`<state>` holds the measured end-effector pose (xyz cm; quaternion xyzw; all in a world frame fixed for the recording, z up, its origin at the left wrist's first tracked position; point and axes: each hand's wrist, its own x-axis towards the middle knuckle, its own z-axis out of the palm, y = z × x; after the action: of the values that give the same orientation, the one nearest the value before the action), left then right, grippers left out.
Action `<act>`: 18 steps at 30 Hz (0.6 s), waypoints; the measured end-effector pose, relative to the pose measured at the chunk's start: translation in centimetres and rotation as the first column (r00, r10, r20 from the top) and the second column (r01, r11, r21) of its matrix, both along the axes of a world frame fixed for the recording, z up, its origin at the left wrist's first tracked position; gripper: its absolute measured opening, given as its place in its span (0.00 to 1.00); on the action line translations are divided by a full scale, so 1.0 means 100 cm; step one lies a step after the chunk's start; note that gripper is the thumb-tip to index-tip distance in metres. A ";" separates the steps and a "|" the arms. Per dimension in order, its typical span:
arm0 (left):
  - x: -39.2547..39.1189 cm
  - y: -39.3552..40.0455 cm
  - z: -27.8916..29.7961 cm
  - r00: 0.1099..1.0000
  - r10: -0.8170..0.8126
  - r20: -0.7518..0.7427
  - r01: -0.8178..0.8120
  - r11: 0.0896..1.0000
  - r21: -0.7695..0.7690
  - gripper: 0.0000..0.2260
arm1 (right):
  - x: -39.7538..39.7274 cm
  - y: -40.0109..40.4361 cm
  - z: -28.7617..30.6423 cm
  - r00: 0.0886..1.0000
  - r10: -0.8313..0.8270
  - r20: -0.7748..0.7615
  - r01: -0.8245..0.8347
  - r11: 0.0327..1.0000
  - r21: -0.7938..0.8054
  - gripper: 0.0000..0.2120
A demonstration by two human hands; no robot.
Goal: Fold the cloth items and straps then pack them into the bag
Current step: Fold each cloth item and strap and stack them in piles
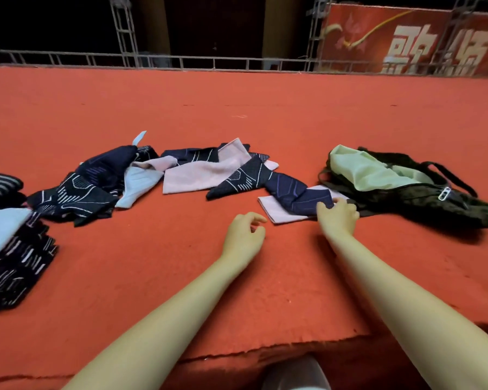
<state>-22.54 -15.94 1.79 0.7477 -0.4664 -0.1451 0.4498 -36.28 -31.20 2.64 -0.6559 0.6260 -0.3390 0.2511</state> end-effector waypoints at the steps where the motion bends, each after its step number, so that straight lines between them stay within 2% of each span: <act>1: 0.000 -0.012 0.002 1.000 0.010 0.021 -0.010 1.000 -0.003 0.11 | -0.002 -0.008 -0.002 0.999 -0.016 -0.041 0.018 0.999 0.043 0.24; 3: 0.002 -0.037 0.007 0.996 0.030 0.085 -0.029 1.000 -0.011 0.11 | -0.003 -0.018 -0.009 0.996 0.006 -0.086 0.003 0.996 0.094 0.25; 7: 0.003 -0.086 0.012 0.980 0.058 0.191 -0.056 0.998 -0.016 0.11 | -0.006 -0.027 -0.022 0.997 0.047 -0.068 -0.044 0.998 0.045 0.18; 11: -0.007 -0.127 0.007 0.934 0.080 0.349 -0.108 0.992 0.062 0.20 | -0.012 -0.026 -0.027 0.998 0.065 -0.024 -0.066 0.997 -0.033 0.13; 14: -0.012 -0.144 -0.001 0.879 0.025 0.476 -0.131 0.973 0.192 0.25 | -0.015 -0.024 -0.028 0.994 0.039 0.098 -0.034 0.998 -0.051 0.20; 16: -0.006 -0.147 -0.004 0.877 0.038 0.480 -0.163 0.962 0.221 0.23 | -0.017 -0.024 -0.027 0.989 0.024 0.147 -0.016 0.998 -0.058 0.24; 18: 0.002 -0.140 -0.003 0.927 0.096 0.363 -0.159 0.976 0.148 0.23 | -0.020 -0.024 -0.027 0.982 0.040 0.182 -0.029 0.998 -0.062 0.24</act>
<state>-22.29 -29.96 1.46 0.8270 -0.4753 -0.0190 0.2997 -38.23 -33.63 -0.04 -0.6396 0.5786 -0.4120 0.2940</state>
